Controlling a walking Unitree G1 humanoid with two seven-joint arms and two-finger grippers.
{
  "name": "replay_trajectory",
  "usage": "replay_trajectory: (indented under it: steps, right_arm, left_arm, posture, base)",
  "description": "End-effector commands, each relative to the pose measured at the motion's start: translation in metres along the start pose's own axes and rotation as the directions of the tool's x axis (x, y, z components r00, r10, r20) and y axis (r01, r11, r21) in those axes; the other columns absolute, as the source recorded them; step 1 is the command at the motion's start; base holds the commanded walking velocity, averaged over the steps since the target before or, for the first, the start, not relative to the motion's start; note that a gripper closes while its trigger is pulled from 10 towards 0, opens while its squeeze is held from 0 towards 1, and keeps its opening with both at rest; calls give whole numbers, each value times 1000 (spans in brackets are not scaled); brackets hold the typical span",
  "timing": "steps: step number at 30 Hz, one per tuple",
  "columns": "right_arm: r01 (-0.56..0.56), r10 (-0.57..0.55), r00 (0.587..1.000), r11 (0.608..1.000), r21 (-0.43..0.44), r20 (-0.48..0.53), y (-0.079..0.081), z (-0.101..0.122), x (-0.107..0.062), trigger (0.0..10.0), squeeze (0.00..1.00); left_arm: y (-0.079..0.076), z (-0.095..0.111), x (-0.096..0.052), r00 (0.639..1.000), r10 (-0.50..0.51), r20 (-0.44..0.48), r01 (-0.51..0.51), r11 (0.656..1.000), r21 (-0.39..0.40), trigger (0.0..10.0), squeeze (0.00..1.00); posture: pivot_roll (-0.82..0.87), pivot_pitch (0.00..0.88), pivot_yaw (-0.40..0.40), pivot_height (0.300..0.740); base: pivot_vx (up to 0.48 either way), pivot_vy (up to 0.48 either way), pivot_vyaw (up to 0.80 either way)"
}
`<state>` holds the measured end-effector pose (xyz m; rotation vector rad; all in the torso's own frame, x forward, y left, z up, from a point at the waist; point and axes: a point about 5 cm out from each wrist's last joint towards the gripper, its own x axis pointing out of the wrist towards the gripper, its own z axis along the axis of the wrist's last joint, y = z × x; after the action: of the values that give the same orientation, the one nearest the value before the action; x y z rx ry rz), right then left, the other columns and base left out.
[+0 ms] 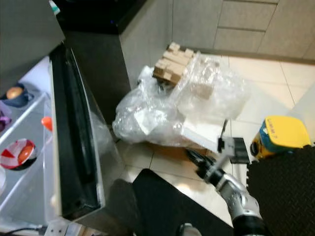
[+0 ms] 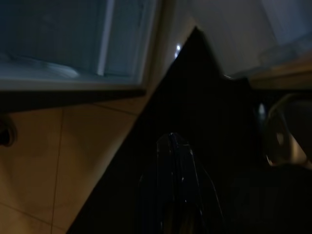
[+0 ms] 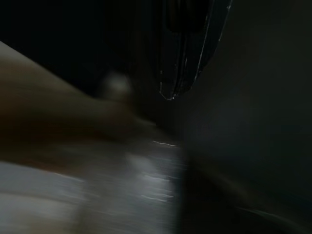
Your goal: Restocking fridge
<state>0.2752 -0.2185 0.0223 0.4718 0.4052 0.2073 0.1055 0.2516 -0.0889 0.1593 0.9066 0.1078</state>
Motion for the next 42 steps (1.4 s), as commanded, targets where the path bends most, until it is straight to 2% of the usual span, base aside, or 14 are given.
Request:
replay_trajectory:
  steps: [1, 3, 5, 7, 8, 10, 12, 14, 23, 24, 27, 35, 42]
  right_arm:
    - [188, -189, 979, 982, -27, -69, -21, -24, -10, 10000, 0]
    - [315, -321, 939, 947, -61, -126, -34, -47, -22, 10000, 0]
    - [342, -350, 927, 937, -76, -137, -36, -53, -26, 10000, 0]
    - [392, -408, 891, 913, -116, -199, -37, -81, -36, 10000, 0]
    - [392, -408, 891, 913, -116, -199, -37, -81, -36, 10000, 0]
    - [418, -442, 864, 896, -148, -241, -37, -98, -43, 10000, 0]
    - [381, -422, 854, 905, -187, -304, -29, -122, -51, 10000, 0]
    - [368, -414, 850, 909, -196, -326, -24, -134, -55, 10000, 0]
    - [358, -426, 840, 901, -246, -336, -23, -141, -58, 10000, 0]
    - [349, -422, 842, 901, -257, -337, -23, -141, -58, 10000, 0]
    - [325, -409, 845, 904, -277, -343, -22, -141, -56, 10000, 0]
    - [271, -372, 858, 914, -303, -355, -11, -144, -48, 10000, 0]
    - [259, -363, 858, 916, -305, -363, -8, -147, -48, 10000, 0]
  left_arm:
    - [-11, -7, -1, 1000, -22, -20, 21, 999, -36, 10000, 0]
    - [-18, -4, 1, 999, -39, -12, 38, 995, -97, 10000, 0]
    - [-20, -3, 2, 999, -42, -12, 41, 993, -112, 10000, 0]
    - [-23, -3, 3, 999, -32, -33, 28, 991, -133, 10000, 0]
    - [-23, -3, 3, 999, -32, -33, 28, 991, -133, 10000, 0]
    - [-24, -3, 4, 999, -27, -37, 22, 989, -143, 10000, 0]
    - [-24, -7, 3, 998, -5, -61, -4, 988, -153, 10000, 0]
    - [-23, -10, 2, 997, 7, -75, -19, 987, -160, 10000, 0]
    - [-28, -8, 3, 998, -12, -62, -1, 979, -202, 10000, 0]
    - [-22, -16, -4, 999, -13, -36, 5, 979, -205, 10000, 0]
    - [-19, -20, -7, 1000, -14, -21, 10, 979, -202, 10000, 0]
    - [-17, -19, -8, 1000, -22, 7, 23, 977, -214, 10000, 0]
    - [-16, -19, -9, 999, -31, 25, 36, 975, -219, 10000, 0]
  posture:
    - [-124, 133, 35, 725]
    - [-122, 131, 33, 725]
    - [-122, 131, 33, 725]
    - [-118, 127, 32, 725]
    - [-118, 127, 32, 725]
    - [-114, 127, 30, 725]
    - [-101, 129, 26, 725]
    - [-101, 129, 26, 725]
    - [-104, 133, 27, 725]
    - [-105, 132, 25, 725]
    - [-106, 133, 24, 725]
    - [-107, 133, 17, 725]
    - [-105, 133, 17, 725]
  base:
    - [0, 0, 0]
    - [0, 0, 0]
    - [0, 0, 0]
    - [0, 0, 0]
    - [0, 0, 0]
    - [0, 0, 0]
    - [0, 0, 0]
    - [0, 0, 0]
    - [0, 0, 0]
    - [0, 0, 0]
    - [0, 0, 0]
    - [-359, 0, 0]
    - [-370, 0, 0]
